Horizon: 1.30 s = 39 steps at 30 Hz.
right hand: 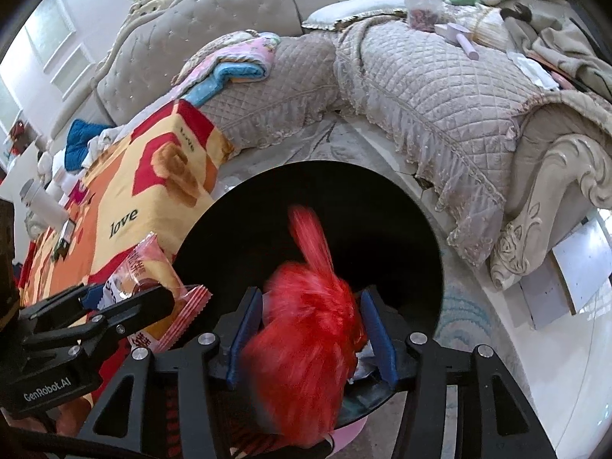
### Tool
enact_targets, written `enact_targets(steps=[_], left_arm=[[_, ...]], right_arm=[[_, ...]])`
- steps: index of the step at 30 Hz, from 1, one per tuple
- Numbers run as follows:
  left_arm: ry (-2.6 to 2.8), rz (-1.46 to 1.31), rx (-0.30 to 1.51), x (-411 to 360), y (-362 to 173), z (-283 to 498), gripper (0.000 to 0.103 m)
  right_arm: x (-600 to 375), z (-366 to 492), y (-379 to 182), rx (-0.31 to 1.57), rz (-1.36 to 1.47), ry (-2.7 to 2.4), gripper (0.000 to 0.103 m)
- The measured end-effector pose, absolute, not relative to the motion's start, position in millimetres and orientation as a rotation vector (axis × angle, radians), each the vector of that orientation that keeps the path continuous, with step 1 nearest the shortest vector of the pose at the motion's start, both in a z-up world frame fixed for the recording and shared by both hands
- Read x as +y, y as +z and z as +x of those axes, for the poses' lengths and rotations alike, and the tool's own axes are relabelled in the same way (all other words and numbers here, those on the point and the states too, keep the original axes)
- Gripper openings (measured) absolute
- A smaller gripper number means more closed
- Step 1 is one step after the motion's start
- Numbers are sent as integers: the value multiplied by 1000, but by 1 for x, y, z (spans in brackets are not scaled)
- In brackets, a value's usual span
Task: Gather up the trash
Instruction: 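Open the right tool to drop the mesh bag while the left tool drops the pastry packet, then move both tools back over the remaining items on the blanket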
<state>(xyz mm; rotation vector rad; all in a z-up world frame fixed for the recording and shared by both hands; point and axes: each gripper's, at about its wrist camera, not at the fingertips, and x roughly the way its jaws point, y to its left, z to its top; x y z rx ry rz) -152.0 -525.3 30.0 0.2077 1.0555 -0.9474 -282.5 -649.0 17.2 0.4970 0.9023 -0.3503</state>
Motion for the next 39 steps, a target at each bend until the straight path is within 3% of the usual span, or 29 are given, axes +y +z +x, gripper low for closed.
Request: enact_targets(steps=[8,27,28,30,39], left_arm=[[-969,166,1103,-527,26,-149,54],[-867,188,1024,-494,42,-147,56],[-854,191,1021,-490,42,-146,56],[-830,196,1009,-481,42,-143,56],[-737,184,985,-434,44,-125,56]], right_arm=[[-654,-289,19,894,530,-365,53],[-629,-279,20,924,506,-328,54],[-626,-277,21,926,501,-322,55],[-619,-274,22,926,494,-311,72],[-583,-255,33,933,428,-255,73]])
